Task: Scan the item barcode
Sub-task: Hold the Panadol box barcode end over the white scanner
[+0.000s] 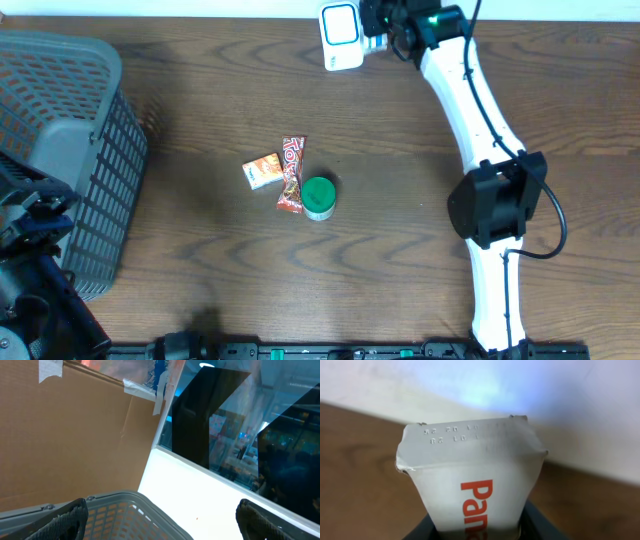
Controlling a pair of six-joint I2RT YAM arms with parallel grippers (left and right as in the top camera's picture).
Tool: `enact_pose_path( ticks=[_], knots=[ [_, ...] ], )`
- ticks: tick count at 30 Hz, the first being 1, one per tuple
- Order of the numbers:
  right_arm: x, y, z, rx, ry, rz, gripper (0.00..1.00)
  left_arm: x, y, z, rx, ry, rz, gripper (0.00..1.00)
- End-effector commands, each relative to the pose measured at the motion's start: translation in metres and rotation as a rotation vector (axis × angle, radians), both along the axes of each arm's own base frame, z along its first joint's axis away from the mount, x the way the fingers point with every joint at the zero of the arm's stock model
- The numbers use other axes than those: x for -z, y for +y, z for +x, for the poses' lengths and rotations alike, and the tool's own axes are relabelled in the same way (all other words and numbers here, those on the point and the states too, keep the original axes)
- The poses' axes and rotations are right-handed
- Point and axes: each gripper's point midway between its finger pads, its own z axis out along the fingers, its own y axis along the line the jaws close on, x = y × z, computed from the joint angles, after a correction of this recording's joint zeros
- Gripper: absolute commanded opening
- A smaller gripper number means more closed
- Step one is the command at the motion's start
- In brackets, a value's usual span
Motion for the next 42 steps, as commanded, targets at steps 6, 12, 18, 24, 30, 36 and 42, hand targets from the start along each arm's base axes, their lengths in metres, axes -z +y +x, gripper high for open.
enact_pose_path(
  ticks=[6,12,18,24,30,36,42],
  knots=[
    [0.002,0.029,0.026,0.026,-0.251,-0.397,0.27,0.001,0.002,-0.002,-0.015,-0.006,-0.010,0.95],
    [0.021,0.041,0.040,0.083,-0.384,-0.720,0.27,0.016,0.003,0.000,-0.016,0.061,-0.022,0.95],
    [0.055,0.052,0.046,0.064,-0.418,-0.933,0.25,0.061,0.003,0.002,-0.017,0.255,-0.057,0.95],
    [0.088,0.057,0.049,0.010,-0.417,-1.091,0.27,0.142,0.000,-0.017,-0.018,0.619,-0.123,0.95],
    [0.093,0.066,0.046,-0.025,-0.422,-1.107,0.26,0.201,-0.007,-0.054,-0.019,0.925,-0.177,0.95],
    [0.097,0.079,0.041,-0.051,-0.422,-1.096,0.26,0.237,-0.015,-0.094,-0.020,1.157,-0.219,0.95],
    [0.104,0.090,0.036,-0.091,-0.411,-1.083,0.26,0.241,-0.016,-0.100,-0.020,1.191,-0.225,0.95]
  ],
)
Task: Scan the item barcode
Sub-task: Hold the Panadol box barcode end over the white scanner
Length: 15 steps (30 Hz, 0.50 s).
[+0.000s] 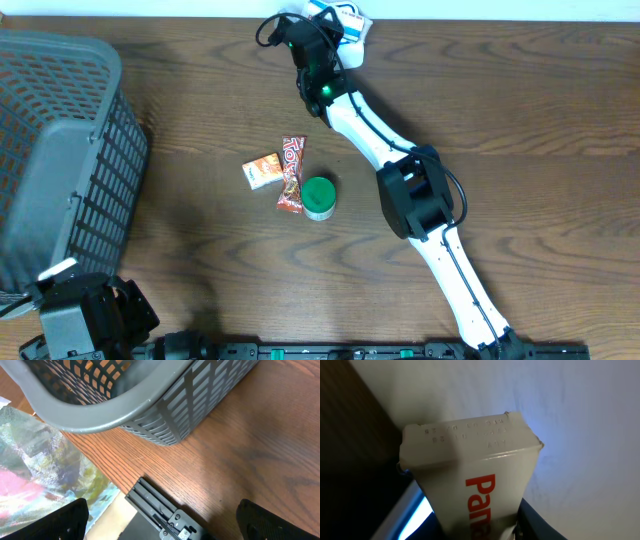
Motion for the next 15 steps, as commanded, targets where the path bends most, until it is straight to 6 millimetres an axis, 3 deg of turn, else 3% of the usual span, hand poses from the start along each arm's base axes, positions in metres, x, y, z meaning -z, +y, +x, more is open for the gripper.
enact_pose_path(
  ticks=[1,4,11,15],
  knots=[
    [0.000,0.011,-0.002,-0.019,-0.006,0.015,0.26,-0.001,0.002,-0.003,-0.018,-0.002,0.008,0.95],
    [-0.005,0.010,-0.003,-0.015,-0.011,-0.009,0.26,-0.001,0.002,-0.003,-0.018,-0.002,0.008,0.95],
    [-0.071,0.001,-0.024,0.080,-0.036,0.059,0.22,-0.001,0.002,-0.003,-0.018,-0.002,0.008,0.95],
    [-0.118,-0.035,-0.052,0.263,-0.046,0.121,0.21,-0.001,0.002,-0.003,-0.018,-0.002,0.008,0.95]
  ],
)
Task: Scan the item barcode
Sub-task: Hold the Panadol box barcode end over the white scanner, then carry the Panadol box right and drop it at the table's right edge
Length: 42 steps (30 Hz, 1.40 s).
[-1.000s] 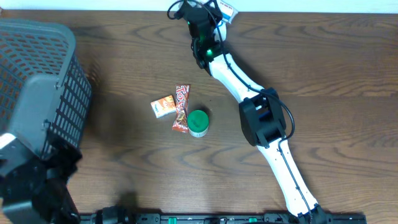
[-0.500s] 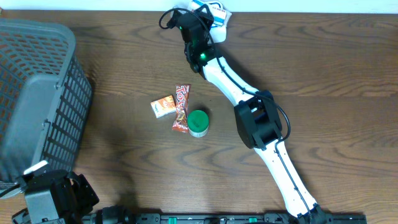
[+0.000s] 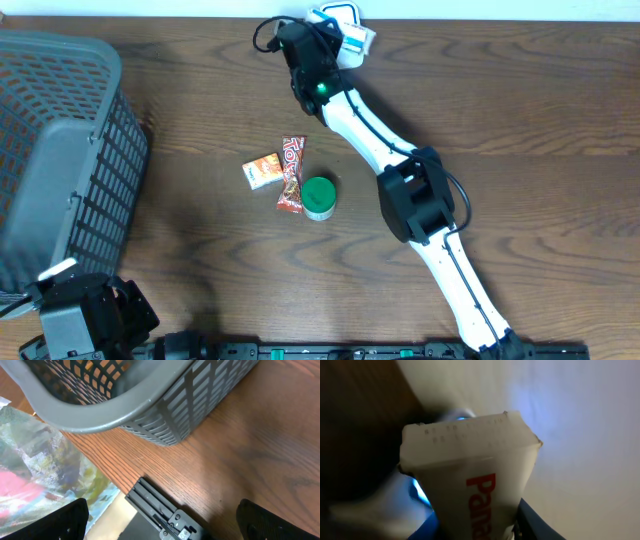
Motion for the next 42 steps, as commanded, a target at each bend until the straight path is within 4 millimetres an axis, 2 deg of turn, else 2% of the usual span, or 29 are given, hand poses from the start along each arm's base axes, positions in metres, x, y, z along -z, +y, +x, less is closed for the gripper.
enact_pose_path(
  ticks=[1,5,8,11,14,17,20,21,27,32,38,42],
  knots=[
    [-0.127,-0.038,-0.034,0.241,-0.195,0.169,0.21,-0.001,0.002,-0.003,-0.018,-0.002,0.008,0.95],
    [-0.140,-0.076,-0.068,0.389,-0.145,0.115,0.25,-0.001,0.002,-0.003,-0.018,-0.002,0.008,0.95],
    [-0.137,-0.103,-0.093,0.492,-0.109,0.105,0.27,-0.001,0.002,-0.003,-0.018,-0.002,0.008,0.95],
    [-0.115,-0.131,-0.118,0.571,0.011,0.152,0.28,-0.001,0.002,-0.003,-0.018,-0.002,0.008,0.95],
    [-0.079,-0.160,-0.141,0.680,0.192,0.261,0.27,-0.001,0.002,-0.003,-0.018,-0.002,0.008,0.95],
    [-0.048,-0.193,-0.162,0.828,0.352,0.384,0.20,-0.001,0.002,-0.003,-0.018,-0.002,0.008,0.95],
    [-0.029,-0.231,-0.178,0.961,0.471,0.460,0.17,-0.001,0.002,-0.003,-0.018,-0.002,0.008,0.95],
    [-0.020,-0.259,-0.185,1.038,0.516,0.480,0.17,-0.001,0.002,-0.003,-0.018,-0.002,0.008,0.95],
    [0.003,-0.346,-0.202,1.247,0.544,0.509,0.18,-0.001,0.002,-0.003,-0.018,-0.002,0.008,0.95],
    [0.037,-0.419,-0.223,1.416,0.526,0.555,0.22,-0.001,0.002,-0.003,-0.018,-0.002,0.008,0.95],
    [0.085,-0.497,-0.282,1.652,0.535,0.600,0.22,-0.001,0.002,-0.003,-0.018,-0.002,0.008,0.95],
    [0.101,-0.534,-0.321,1.774,0.535,0.631,0.22,-0.001,0.002,-0.003,-0.018,-0.002,0.008,0.95]
  ],
)
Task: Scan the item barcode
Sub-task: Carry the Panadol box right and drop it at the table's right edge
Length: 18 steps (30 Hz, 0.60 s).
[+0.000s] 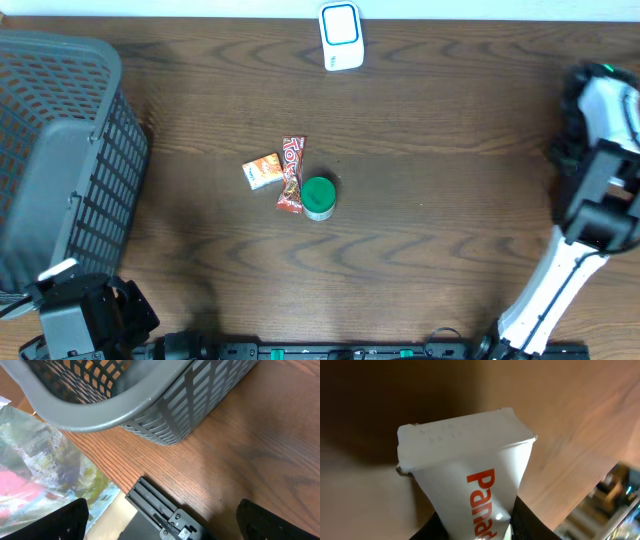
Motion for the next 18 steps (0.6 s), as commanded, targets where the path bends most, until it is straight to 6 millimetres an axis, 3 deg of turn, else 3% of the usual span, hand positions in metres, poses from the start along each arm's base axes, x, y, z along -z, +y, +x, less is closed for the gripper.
enact_pose_path(
  ticks=[1,3,5,6,7,13,15,18],
  knots=[
    [0.007,-0.028,-0.030,0.111,0.012,-0.006,0.23,-0.001,0.002,-0.002,-0.018,-0.005,0.008,0.95],
    [0.009,-0.042,-0.045,0.181,-0.003,0.026,0.43,-0.001,0.002,-0.002,-0.018,-0.005,0.008,0.95],
    [0.009,-0.047,-0.054,0.229,-0.020,0.065,0.74,-0.001,0.002,-0.002,-0.018,-0.005,0.008,0.95],
    [0.009,-0.049,-0.056,0.263,-0.044,0.103,0.95,-0.001,0.002,-0.002,-0.018,-0.005,0.008,0.95],
    [0.008,-0.049,-0.056,0.280,-0.061,0.128,0.99,-0.001,0.002,-0.002,-0.018,-0.005,0.008,0.95],
    [-0.033,-0.047,-0.034,0.261,-0.165,0.117,0.99,-0.001,0.002,-0.002,-0.018,-0.005,0.008,0.95],
    [-0.051,-0.035,-0.015,0.228,-0.246,0.125,0.99,-0.001,0.002,-0.002,-0.018,-0.005,0.008,0.95],
    [-0.075,0.003,0.020,0.160,-0.386,0.214,0.99,-0.001,0.002,-0.002,-0.018,-0.005,0.008,0.95]
  ],
)
